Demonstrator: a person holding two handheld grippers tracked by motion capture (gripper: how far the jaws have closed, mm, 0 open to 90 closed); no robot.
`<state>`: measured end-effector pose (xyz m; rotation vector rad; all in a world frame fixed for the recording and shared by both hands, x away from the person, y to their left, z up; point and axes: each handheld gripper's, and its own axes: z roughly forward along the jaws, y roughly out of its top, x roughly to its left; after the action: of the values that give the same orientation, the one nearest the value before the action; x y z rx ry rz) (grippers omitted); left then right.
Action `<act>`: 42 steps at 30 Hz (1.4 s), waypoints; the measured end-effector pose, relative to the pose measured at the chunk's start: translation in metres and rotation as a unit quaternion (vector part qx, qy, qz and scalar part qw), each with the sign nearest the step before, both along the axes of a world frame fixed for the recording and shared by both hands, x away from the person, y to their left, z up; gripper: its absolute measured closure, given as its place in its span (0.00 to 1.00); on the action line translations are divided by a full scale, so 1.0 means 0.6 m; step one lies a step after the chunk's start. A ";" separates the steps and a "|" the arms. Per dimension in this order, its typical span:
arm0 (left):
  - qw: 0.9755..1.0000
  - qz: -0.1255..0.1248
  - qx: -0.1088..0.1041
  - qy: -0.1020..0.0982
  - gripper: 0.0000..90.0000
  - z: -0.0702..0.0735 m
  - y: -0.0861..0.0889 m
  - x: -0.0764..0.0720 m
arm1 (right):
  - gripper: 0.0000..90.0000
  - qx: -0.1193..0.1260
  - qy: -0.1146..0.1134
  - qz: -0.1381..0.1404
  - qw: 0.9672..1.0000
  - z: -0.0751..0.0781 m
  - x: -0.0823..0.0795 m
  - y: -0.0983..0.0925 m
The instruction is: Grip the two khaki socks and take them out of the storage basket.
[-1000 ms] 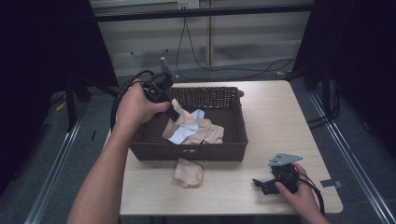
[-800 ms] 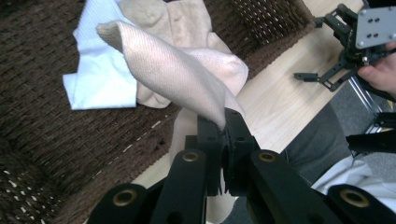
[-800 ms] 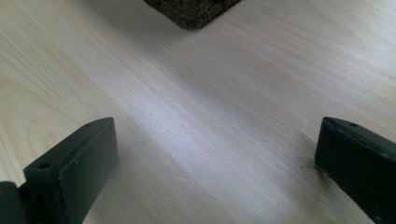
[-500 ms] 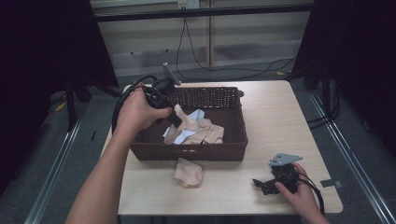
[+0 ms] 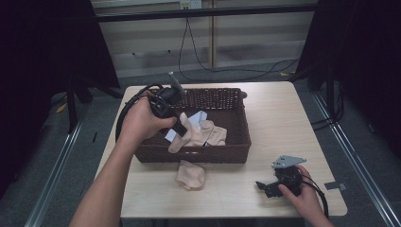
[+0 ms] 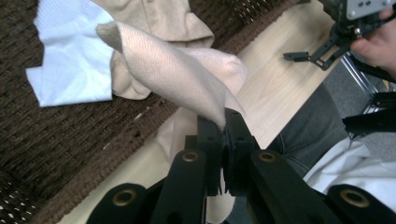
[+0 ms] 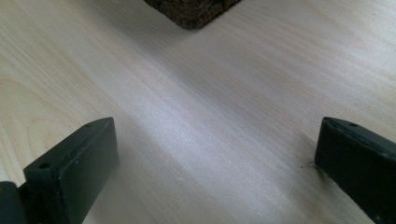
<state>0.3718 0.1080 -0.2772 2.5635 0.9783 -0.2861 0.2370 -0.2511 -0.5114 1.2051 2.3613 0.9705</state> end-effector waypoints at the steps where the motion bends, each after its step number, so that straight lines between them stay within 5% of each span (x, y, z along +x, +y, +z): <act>1: 1.000 -0.006 0.001 0.001 0.97 -0.001 0.000 -0.002 | 0.00 0.000 0.000 0.000 1.000 0.000 0.000 0.000; 19: 0.999 -0.037 -0.011 0.009 0.97 -0.057 -0.017 -0.041 | 0.00 0.001 0.002 -0.001 1.000 0.000 0.000 0.000; 26: 0.999 -0.035 -0.025 0.019 0.97 -0.074 -0.016 -0.048 | 0.00 -0.001 0.003 0.000 1.000 0.000 -0.001 0.000; 42: 0.999 -0.036 -0.019 0.030 0.97 -0.129 -0.023 -0.058 | 0.00 -0.001 0.002 0.000 1.000 0.000 0.000 0.000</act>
<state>0.3368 0.0941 -0.3548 2.5721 0.8925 -0.4000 0.2367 -0.2511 -0.5113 1.2083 2.3650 0.9671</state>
